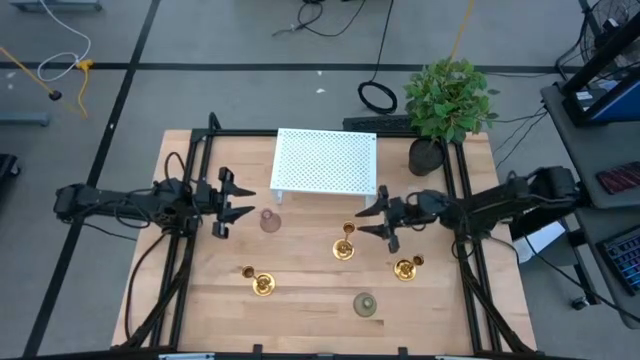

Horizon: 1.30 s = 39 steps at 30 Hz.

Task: Pick & Place candle stick holders
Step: Put the top right long gold candle holder on the shelf

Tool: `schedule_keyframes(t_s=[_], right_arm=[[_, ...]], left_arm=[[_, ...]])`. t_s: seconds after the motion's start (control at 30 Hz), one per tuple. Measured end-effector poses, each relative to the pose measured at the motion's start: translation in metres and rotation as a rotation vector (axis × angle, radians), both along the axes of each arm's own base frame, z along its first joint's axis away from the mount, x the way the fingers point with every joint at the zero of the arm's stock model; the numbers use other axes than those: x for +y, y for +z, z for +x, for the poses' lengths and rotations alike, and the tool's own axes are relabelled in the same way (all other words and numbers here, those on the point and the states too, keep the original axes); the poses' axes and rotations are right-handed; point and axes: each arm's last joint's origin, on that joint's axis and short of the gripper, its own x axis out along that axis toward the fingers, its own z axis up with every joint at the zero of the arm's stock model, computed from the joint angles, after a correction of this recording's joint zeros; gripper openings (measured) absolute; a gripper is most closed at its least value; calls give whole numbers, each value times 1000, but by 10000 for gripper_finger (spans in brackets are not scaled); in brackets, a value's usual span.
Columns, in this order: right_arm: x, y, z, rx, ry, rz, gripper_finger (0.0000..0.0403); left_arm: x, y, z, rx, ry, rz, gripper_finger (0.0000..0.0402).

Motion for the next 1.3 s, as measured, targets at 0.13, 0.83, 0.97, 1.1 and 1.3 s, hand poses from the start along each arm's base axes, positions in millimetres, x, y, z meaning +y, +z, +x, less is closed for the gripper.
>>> schedule_keyframes(t_s=[0.13, 0.83, 0.97, 1.1, 1.3], right_arm=[[2, -8, 8, 42, 27, 2, 171], [7, -6, 48, -3, 116, -3, 142], [0, -6, 49, -2, 93, -3, 87], [-10, -6, 49, -3, 73, 1, 17], [-18, -5, 48, -11, 94, 26, 12]], left_arm=[[0, -2, 3, 24, 1, 2, 182], [0, -2, 4, 18, -6, -33, 182], [0, -2, 4, 18, -7, -35, 182], [0, -2, 4, 19, -13, -62, 182], [0, -2, 4, 20, -17, -81, 182]])
